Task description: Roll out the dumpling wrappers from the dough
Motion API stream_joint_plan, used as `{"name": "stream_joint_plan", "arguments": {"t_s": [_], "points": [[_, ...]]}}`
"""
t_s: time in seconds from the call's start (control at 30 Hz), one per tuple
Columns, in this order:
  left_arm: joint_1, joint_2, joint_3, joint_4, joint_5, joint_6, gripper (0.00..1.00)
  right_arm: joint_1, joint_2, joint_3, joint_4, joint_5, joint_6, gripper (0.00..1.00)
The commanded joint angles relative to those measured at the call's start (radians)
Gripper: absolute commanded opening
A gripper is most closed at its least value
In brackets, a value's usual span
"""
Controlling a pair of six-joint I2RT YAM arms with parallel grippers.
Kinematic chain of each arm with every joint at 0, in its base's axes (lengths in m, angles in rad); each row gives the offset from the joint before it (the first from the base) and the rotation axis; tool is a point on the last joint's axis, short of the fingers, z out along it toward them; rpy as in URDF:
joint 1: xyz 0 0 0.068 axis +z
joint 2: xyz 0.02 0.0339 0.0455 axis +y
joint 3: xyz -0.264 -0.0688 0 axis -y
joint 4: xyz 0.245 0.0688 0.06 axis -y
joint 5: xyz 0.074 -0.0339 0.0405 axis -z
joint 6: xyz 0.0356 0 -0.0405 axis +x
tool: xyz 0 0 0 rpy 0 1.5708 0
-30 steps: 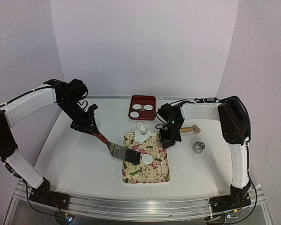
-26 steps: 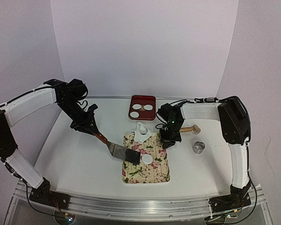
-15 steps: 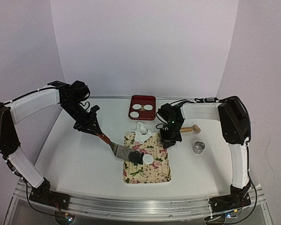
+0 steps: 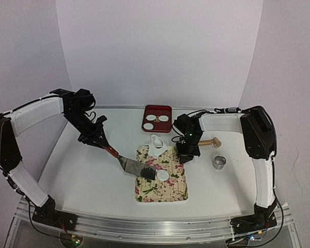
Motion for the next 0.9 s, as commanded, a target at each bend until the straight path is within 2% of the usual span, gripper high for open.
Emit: {"name": "stream_joint_plan", "arguments": {"t_s": [0.0, 0.2, 0.47, 0.63, 0.87], "points": [[-0.042, 0.025, -0.009, 0.051, -0.036, -0.03, 0.0, 0.015, 0.033, 0.01, -0.024, 0.06, 0.018, 0.0], [-0.073, 0.05, 0.021, 0.046, -0.054, -0.019, 0.0, 0.017, 0.03, 0.007, -0.026, 0.067, 0.022, 0.0], [0.012, -0.01, 0.028, -0.075, -0.135, 0.072, 0.0, 0.017, 0.021, -0.006, -0.026, 0.075, 0.028, 0.0], [0.003, -0.002, -0.022, -0.024, -0.06, 0.037, 0.0, 0.017, 0.023, -0.005, -0.024, 0.069, 0.025, 0.0], [-0.068, 0.039, -0.027, 0.059, -0.014, -0.01, 0.0, 0.025, 0.022, -0.004, -0.025, 0.072, 0.031, 0.0]]}}
